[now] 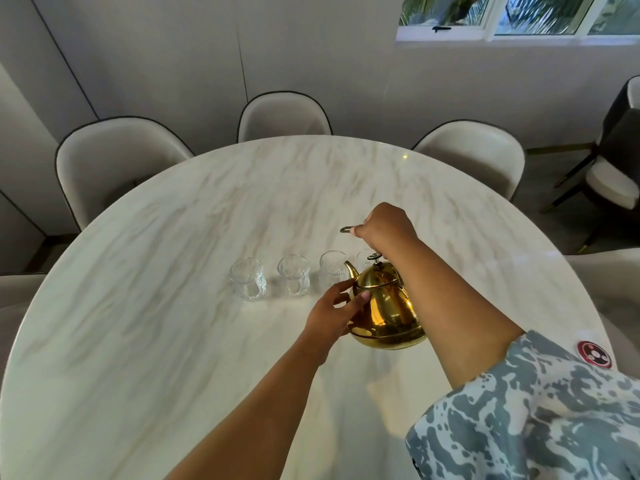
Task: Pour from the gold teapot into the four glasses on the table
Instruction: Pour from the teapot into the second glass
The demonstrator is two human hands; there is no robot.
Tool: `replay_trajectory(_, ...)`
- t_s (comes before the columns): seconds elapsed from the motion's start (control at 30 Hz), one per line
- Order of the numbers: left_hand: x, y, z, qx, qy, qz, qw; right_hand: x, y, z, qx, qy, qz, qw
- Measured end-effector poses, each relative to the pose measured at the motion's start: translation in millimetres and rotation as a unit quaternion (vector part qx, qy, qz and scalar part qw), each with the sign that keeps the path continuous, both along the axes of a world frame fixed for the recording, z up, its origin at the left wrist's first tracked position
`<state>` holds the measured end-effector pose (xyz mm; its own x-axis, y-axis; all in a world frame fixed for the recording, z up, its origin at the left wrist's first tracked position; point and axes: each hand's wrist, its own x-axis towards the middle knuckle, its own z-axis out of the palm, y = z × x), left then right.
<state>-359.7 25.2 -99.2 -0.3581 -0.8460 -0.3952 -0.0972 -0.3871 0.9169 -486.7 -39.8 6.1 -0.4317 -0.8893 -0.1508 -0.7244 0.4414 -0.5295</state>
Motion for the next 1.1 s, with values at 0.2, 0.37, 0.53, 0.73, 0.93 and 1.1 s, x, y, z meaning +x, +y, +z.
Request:
replay_trajectory(0.2, -1, -1, 1, -0.003, 0.002, 0.002, 1.0, 0, -2, 4, 0.014, 0.008, 0.006, 1.0)
replay_trajectory(0.37, -3, -2, 2, -0.004, -0.001, 0.006, 1.0, -1, -3, 6, 0.02, 0.013, 0.013, 1.0)
replay_trajectory(0.53, -3, -1, 2, -0.006, -0.003, 0.003, 1.0, 0, -4, 7, 0.024, 0.021, 0.021, 0.999)
replay_trajectory(0.73, -4, -2, 2, -0.003, -0.004, 0.002, 1.0, 1, -5, 10, 0.033, 0.036, 0.025, 0.998)
replay_trajectory(0.93, -4, -3, 4, -0.001, 0.002, 0.004, 1.0, 2, -6, 15, 0.042, 0.06, 0.033, 0.997)
replay_trajectory(1.1, -4, -3, 6, -0.004, 0.004, 0.004, 1.0, 4, -8, 16, 0.051, 0.072, 0.039, 0.995)
